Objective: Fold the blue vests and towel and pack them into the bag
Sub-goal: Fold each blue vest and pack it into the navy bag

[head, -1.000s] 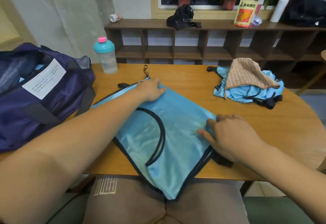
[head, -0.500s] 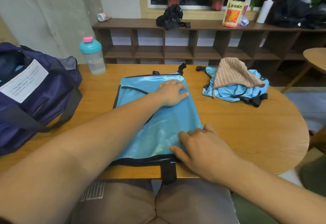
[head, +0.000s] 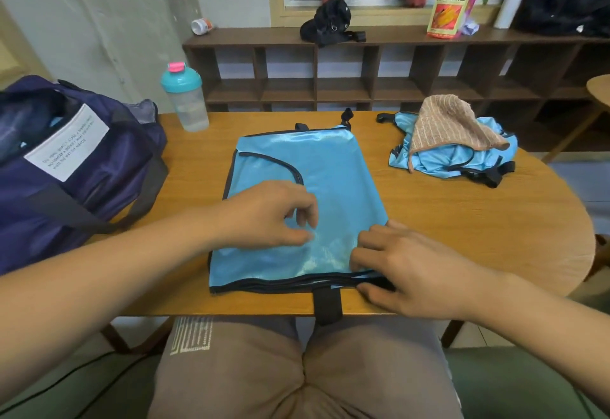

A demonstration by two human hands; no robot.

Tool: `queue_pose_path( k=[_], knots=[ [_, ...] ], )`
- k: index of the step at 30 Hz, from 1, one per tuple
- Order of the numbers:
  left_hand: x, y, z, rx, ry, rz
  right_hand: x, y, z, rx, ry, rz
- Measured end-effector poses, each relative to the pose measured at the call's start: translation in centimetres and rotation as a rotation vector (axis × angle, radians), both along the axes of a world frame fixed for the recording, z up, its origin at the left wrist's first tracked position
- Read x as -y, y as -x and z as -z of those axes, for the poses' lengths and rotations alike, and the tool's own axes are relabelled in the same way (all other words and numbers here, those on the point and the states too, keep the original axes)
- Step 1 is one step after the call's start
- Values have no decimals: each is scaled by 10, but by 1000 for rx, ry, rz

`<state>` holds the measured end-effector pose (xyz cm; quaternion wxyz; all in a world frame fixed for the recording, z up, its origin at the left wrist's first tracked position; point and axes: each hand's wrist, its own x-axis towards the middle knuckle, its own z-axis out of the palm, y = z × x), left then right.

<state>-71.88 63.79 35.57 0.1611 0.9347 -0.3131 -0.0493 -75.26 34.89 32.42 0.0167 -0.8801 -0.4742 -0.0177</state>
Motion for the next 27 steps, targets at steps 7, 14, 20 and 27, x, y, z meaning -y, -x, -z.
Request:
queue_pose_path(
  k=[7, 14, 20, 27],
  knots=[
    [-12, 53, 16, 4, -164, 80, -10, 1, -6, 127, 148, -45],
    [-20, 66, 20, 85, -283, 25, -16, -3, -6, 97, 200, 80],
    [-31, 69, 17, 79, -362, -19, -8, -4, -4, 127, 177, 142],
    [-54, 66, 9, -13, -279, -87, 4, -6, -21, -83, 139, 173]
  ],
)
